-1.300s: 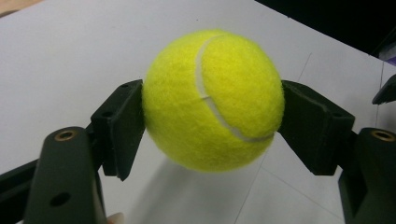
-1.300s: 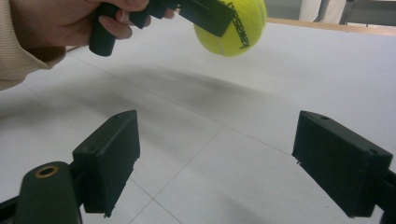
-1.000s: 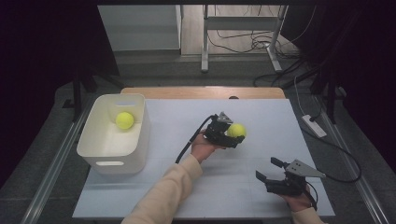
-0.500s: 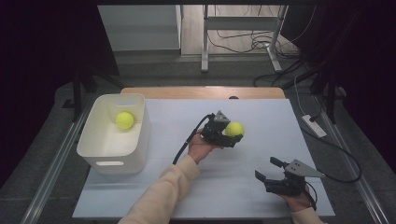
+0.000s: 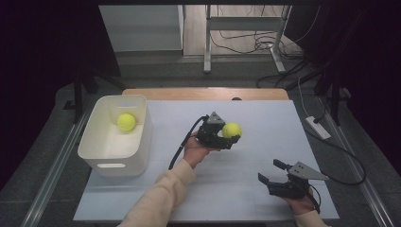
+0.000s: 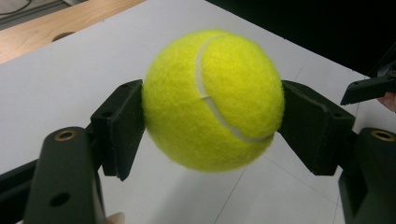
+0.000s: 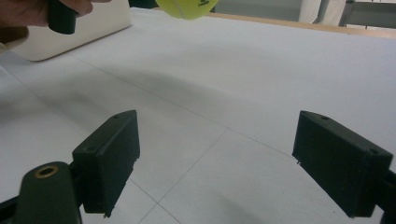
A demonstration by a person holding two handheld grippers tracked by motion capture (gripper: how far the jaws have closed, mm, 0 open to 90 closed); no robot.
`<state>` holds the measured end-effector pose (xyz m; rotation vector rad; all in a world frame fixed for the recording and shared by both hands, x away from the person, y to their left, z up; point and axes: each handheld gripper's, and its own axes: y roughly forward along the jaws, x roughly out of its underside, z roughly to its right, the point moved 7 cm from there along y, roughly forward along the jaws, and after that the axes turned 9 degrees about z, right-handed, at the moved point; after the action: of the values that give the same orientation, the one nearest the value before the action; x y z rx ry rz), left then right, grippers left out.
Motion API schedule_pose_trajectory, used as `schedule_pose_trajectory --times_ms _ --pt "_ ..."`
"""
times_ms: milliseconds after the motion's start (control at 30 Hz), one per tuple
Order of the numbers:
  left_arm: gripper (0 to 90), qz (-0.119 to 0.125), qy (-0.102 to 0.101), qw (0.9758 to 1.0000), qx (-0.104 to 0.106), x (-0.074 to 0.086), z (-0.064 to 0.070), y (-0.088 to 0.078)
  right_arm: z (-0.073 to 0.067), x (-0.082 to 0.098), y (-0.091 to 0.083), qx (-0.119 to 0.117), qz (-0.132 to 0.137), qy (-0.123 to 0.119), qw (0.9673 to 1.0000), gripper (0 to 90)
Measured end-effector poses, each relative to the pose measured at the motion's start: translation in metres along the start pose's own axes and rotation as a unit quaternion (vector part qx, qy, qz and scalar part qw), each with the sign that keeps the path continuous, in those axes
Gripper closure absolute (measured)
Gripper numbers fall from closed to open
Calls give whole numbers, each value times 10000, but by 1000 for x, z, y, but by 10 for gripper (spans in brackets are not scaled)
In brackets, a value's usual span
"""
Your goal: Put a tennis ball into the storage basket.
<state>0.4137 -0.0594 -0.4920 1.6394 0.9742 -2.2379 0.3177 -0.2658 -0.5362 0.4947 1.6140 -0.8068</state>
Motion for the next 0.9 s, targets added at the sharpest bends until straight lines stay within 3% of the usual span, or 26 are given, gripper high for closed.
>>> schedule_pose_trajectory --times_ms 900 --pt "271 262 12 9995 -149 -4 -6 -29 -1 0 0 7 -8 -21 10000 146"
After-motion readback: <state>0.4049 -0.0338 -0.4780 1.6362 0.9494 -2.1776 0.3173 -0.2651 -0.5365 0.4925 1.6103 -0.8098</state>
